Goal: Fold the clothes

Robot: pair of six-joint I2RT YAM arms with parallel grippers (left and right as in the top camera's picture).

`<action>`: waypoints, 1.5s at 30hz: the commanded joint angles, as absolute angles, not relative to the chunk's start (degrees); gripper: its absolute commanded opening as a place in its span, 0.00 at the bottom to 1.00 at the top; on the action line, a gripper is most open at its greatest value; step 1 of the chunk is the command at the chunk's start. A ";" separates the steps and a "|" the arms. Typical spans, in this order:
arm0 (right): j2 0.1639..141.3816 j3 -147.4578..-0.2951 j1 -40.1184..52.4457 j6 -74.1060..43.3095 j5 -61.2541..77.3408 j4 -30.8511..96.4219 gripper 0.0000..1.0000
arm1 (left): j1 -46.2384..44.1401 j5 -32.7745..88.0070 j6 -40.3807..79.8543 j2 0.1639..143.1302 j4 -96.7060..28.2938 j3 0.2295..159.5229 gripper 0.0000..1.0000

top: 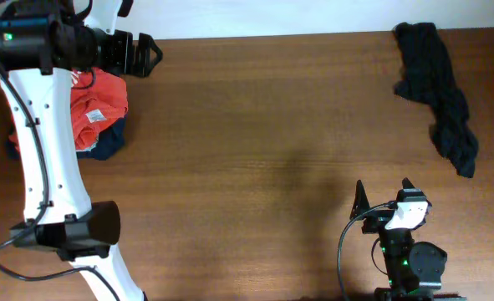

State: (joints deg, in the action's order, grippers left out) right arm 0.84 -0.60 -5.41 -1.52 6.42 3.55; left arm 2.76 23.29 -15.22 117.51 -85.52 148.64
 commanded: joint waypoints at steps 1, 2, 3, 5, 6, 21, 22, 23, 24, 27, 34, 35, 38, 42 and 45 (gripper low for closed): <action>0.19 -0.32 -4.89 -1.98 5.30 4.03 0.98 | 2.63 23.77 -15.05 112.40 -84.53 148.94 0.99; 0.19 -0.32 -4.89 -1.98 5.32 4.03 0.99 | 2.07 23.75 -15.09 111.46 -83.29 148.33 0.99; 0.19 -0.32 -4.89 -1.98 5.32 4.03 0.98 | 1.32 23.55 -15.59 110.37 -81.95 147.37 0.99; 0.19 -0.32 -4.89 -1.98 5.30 4.03 0.98 | -0.51 23.49 -18.02 107.70 -79.00 144.27 0.99; 0.19 -0.32 -4.89 -1.98 5.30 4.03 0.98 | -1.43 23.27 -19.22 106.28 -77.23 142.30 0.99; 0.19 -0.32 -4.89 -1.98 5.32 4.03 0.98 | -5.37 20.51 -21.34 69.91 -32.08 72.36 0.99; 0.19 -0.32 -4.89 -1.98 5.30 4.03 0.98 | -5.37 20.43 -21.34 67.75 -28.80 67.57 0.99; 0.19 -0.32 -4.89 -1.98 5.32 4.03 0.99 | -5.37 20.08 -21.34 65.32 -24.97 62.35 0.99; 0.19 -0.32 -4.89 -1.98 5.32 4.03 0.99 | -5.37 19.99 -21.34 62.92 -20.80 57.12 0.99; 0.19 -0.32 -4.89 -1.98 5.30 4.03 0.98 | -5.37 19.90 -21.30 54.30 -4.69 39.70 0.99; 0.19 -0.32 -4.89 -1.98 5.30 4.03 0.98 | -5.37 17.82 -21.32 35.59 7.42 17.93 0.99; 0.19 -0.32 -4.89 -1.98 5.32 4.03 0.98 | -5.37 17.21 -21.32 33.36 7.01 16.51 0.99; 0.19 -0.32 -4.89 -1.98 5.30 4.03 0.98 | -5.17 16.01 -21.32 25.82 4.82 12.69 0.99; 0.19 -0.32 -4.89 -1.98 5.30 4.03 0.98 | -4.32 16.01 -21.30 17.34 1.63 9.61 0.99; 0.19 -0.32 -4.89 -1.98 5.30 4.03 0.98 | -4.27 15.18 -21.30 12.84 0.21 7.90 0.99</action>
State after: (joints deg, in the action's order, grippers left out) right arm 0.73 -0.58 -5.41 -1.54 5.78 3.62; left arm -4.69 16.78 -20.84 16.71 0.84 9.82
